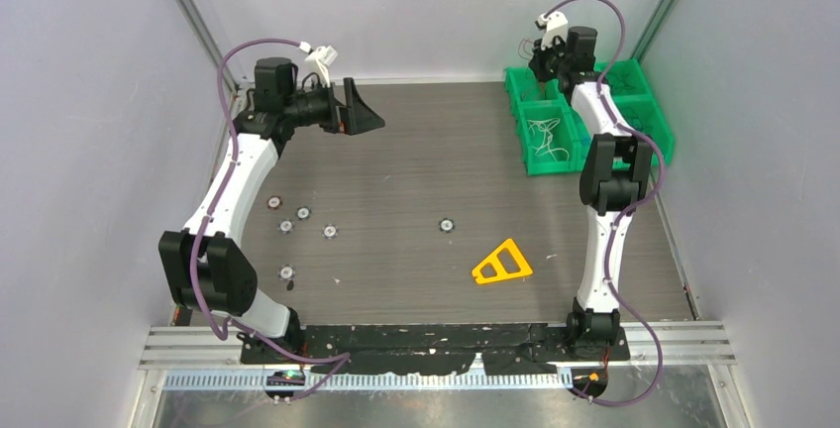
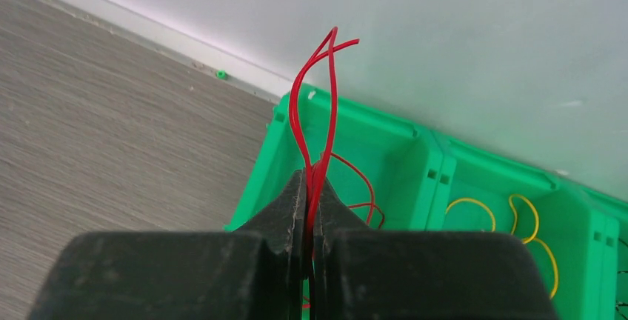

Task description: Untangle the cables

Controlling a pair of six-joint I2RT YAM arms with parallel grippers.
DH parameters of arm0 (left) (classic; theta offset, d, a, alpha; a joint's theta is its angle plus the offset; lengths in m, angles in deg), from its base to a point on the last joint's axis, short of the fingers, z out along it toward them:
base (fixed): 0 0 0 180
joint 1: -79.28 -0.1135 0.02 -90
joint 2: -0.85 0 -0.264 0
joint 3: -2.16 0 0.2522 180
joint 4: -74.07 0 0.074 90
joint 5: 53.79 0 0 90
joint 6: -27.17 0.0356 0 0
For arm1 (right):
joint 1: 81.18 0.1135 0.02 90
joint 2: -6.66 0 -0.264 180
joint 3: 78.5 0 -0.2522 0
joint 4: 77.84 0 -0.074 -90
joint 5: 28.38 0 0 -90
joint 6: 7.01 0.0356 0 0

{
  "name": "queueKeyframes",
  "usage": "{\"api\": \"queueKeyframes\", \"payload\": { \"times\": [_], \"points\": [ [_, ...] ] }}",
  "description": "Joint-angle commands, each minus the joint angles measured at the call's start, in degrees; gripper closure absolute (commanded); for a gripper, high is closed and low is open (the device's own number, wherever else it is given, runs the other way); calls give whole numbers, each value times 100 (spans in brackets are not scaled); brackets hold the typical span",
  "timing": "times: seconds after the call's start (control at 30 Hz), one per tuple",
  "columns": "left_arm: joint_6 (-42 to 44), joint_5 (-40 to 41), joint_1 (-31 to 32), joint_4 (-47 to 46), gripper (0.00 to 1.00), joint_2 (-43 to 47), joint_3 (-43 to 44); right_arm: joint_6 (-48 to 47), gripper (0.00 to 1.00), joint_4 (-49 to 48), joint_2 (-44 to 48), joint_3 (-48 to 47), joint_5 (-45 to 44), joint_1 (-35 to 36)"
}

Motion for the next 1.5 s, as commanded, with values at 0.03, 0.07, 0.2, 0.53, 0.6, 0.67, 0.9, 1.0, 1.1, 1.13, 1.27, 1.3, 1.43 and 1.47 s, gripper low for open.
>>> {"api": "queueKeyframes", "payload": {
  "times": [0.03, 0.07, 0.2, 0.53, 0.6, 0.67, 0.9, 1.0, 1.1, 1.13, 1.27, 1.3, 1.43, 1.47],
  "points": [
    [118, 64, -41, 57, 0, 36, 127, -346, 95, 531, -160, -468, -77, -2],
    [125, 72, -49, 64, 0, 44, 131, -348, 95, 649, -194, -481, -87, -2],
    [130, 88, -65, 51, 1, 77, 94, -375, 95, 821, -244, -477, -128, -2],
    [191, 165, -89, 131, 1, 180, 39, -146, 57, 1181, -299, -886, -45, -2],
    [209, 166, -101, 151, 0, 201, 50, -94, 51, 1173, -132, -799, 91, -2],
    [205, 128, -103, 163, 0, 203, 41, -3, 43, 1124, 56, -696, 190, 4],
    [255, 92, -112, 163, 1, 234, 1, 120, 20, 1192, 673, -582, 361, 0],
    [366, 159, -131, 576, 1, 109, 267, 168, 10, 1239, 947, -577, 407, -1],
    [644, 402, -191, 1720, 0, -265, 987, 233, 2, 1456, 1359, -606, 503, -2],
    [790, 512, -214, 2142, 1, -445, 1458, 244, 2, 1528, 1450, -614, 576, -4],
    [1924, 1209, -252, 3758, 0, -1113, 2884, 412, 5, 2303, 2286, -461, 717, -33],
    [2169, 1596, -252, 3999, 0, -1204, 3098, 524, 5, 2421, 2424, -264, 742, -71],
    [2595, 2260, -317, 4147, 0, -1045, 2855, 828, 5, 3065, 3378, 809, 788, -296],
    [2631, 2371, -327, 4053, 0, -908, 2603, 841, 5, 3161, 3767, 1124, 791, -347]
  ]
}}
